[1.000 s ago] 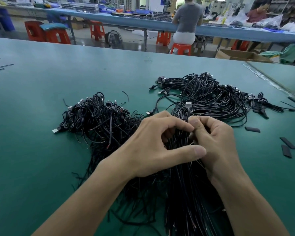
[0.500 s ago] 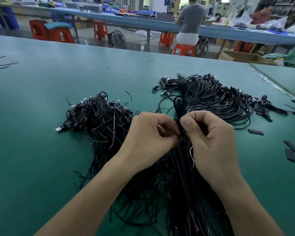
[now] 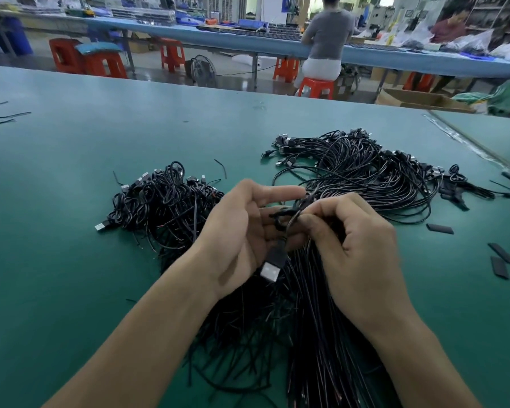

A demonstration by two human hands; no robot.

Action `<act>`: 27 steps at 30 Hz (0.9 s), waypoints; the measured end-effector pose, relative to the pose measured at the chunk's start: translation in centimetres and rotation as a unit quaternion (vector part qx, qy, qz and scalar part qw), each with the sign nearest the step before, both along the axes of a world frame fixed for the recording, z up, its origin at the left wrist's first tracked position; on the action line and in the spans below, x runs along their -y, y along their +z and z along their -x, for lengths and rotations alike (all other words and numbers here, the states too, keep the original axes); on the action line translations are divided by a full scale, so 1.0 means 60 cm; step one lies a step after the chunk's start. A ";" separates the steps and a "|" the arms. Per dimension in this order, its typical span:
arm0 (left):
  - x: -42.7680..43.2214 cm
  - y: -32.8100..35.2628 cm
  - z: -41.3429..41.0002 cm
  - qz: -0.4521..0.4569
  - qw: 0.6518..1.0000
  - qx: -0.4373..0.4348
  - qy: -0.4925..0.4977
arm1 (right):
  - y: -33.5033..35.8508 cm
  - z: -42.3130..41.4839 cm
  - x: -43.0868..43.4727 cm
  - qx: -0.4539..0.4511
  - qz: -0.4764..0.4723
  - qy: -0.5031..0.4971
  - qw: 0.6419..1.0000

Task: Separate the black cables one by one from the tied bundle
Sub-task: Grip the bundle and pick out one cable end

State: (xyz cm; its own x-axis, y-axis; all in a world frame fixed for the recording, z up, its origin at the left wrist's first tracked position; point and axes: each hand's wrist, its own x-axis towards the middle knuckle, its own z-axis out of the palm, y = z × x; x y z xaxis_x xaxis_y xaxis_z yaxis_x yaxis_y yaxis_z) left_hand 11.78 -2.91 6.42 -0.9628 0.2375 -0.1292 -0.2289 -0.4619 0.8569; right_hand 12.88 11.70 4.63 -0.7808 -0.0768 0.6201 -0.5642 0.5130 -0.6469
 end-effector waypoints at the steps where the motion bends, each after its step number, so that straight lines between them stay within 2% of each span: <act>1: -0.002 0.000 -0.001 0.020 1.000 -0.005 0.001 | -0.002 0.000 0.001 -0.004 -0.007 -0.004 1.000; 3: -0.006 -0.006 0.000 0.045 0.998 -0.029 0.022 | -0.005 0.000 0.003 -0.006 -0.014 -0.018 1.000; 6: -0.006 -0.016 0.005 0.010 0.996 -0.064 0.060 | -0.010 0.002 0.001 0.013 0.002 -0.046 0.999; 8: -0.001 -0.022 0.010 0.020 0.990 -0.110 0.084 | -0.013 0.004 -0.003 0.035 0.028 -0.055 0.997; 12: 0.005 -0.018 0.011 0.160 0.947 -0.251 0.117 | -0.019 0.010 -0.011 0.106 0.105 -0.016 0.989; 15: 0.005 -0.017 0.007 0.233 0.910 -0.317 0.132 | -0.025 0.016 -0.012 0.135 0.133 0.014 0.982; 18: 0.001 -0.022 0.002 0.355 0.830 -0.398 0.165 | -0.034 0.025 -0.017 0.158 0.159 0.012 0.974; 20: -0.002 -0.025 0.001 0.426 0.750 -0.467 0.192 | -0.037 0.026 -0.020 0.167 0.170 0.003 0.971; 23: -0.002 -0.036 0.004 0.472 0.642 -0.565 0.212 | -0.036 0.022 -0.021 0.174 0.191 0.006 0.966; 25: -0.001 -0.041 0.002 0.488 0.594 -0.604 0.209 | -0.032 0.019 -0.019 0.196 0.208 0.008 0.958; 27: 0.004 -0.039 0.000 0.503 0.571 -0.623 0.185 | -0.031 0.018 -0.017 0.221 0.221 0.012 0.950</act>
